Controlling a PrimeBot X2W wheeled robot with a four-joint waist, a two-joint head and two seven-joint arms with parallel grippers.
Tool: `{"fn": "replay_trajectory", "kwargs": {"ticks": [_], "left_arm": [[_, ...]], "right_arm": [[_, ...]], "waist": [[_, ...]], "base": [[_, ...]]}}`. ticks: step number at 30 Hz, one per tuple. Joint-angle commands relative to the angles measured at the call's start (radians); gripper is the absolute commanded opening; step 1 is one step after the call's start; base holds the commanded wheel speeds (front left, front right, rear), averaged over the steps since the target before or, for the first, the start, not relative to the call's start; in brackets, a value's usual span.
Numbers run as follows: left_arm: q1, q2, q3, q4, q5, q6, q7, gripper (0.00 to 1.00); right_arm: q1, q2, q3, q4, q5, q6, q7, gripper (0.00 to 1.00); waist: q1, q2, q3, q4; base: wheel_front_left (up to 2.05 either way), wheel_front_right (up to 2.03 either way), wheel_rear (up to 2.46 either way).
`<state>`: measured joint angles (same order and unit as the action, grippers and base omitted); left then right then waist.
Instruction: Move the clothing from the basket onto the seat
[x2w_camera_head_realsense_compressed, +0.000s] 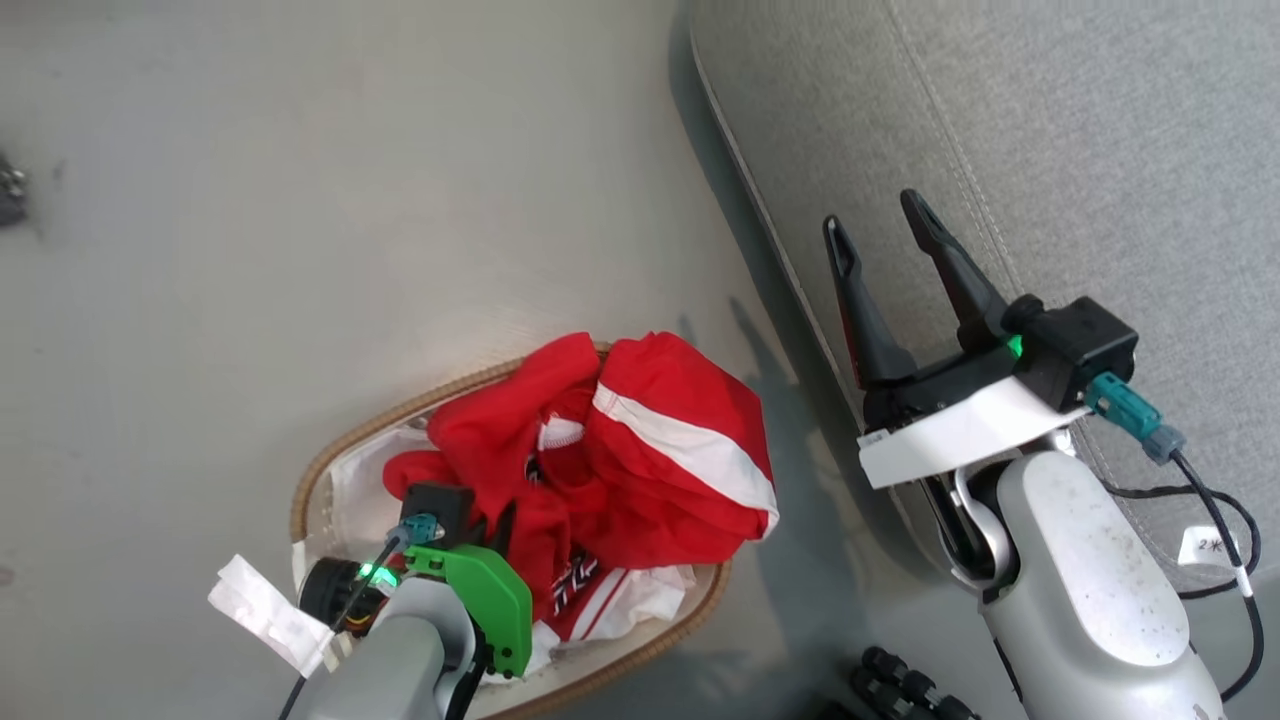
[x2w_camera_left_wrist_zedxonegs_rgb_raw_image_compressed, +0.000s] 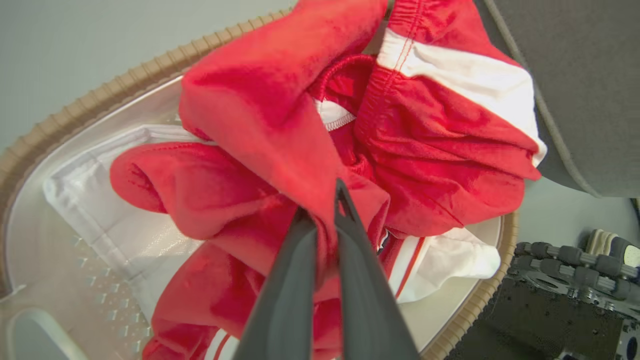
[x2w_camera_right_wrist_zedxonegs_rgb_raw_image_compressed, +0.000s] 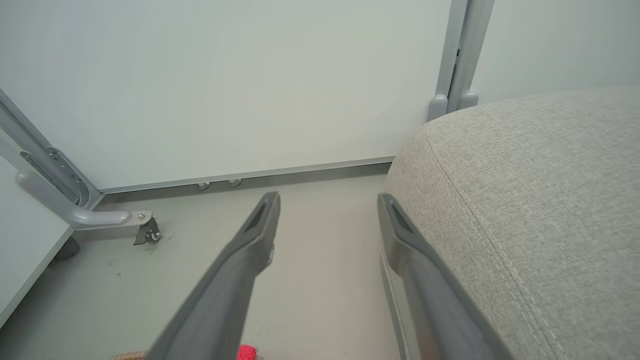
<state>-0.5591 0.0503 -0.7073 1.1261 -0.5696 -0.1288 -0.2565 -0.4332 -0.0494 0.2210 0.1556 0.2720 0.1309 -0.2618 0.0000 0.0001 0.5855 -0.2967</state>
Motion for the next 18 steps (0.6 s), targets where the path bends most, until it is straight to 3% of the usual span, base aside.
{"fn": "replay_trajectory", "kwargs": {"ticks": [1,8,18], "left_arm": [[0.023,0.001,-0.010,-0.013,-0.017,-0.003,-0.006,0.00],[0.080,0.017,-0.015,-0.120,-0.037,-0.003,-0.010,0.00],[0.192,0.031,0.092,-0.322,0.037,-0.003,-0.010,0.00]], "right_arm": [[0.024,-0.004,-0.003,0.007,-0.003,0.000,-0.005,1.00],[0.091,-0.007,-0.040,0.032,-0.012,0.000,-0.005,1.00],[0.192,-0.018,-0.039,0.074,-0.017,0.000,-0.005,1.00]], "waist": [[0.0000,-0.0001,-0.096,0.060],[0.0000,-0.0001,-0.221,0.117],[0.0000,-0.0001,-0.374,0.171]], "base": [[0.00,0.00,0.00],[0.00,0.00,0.00],[0.00,0.00,0.00]]}}
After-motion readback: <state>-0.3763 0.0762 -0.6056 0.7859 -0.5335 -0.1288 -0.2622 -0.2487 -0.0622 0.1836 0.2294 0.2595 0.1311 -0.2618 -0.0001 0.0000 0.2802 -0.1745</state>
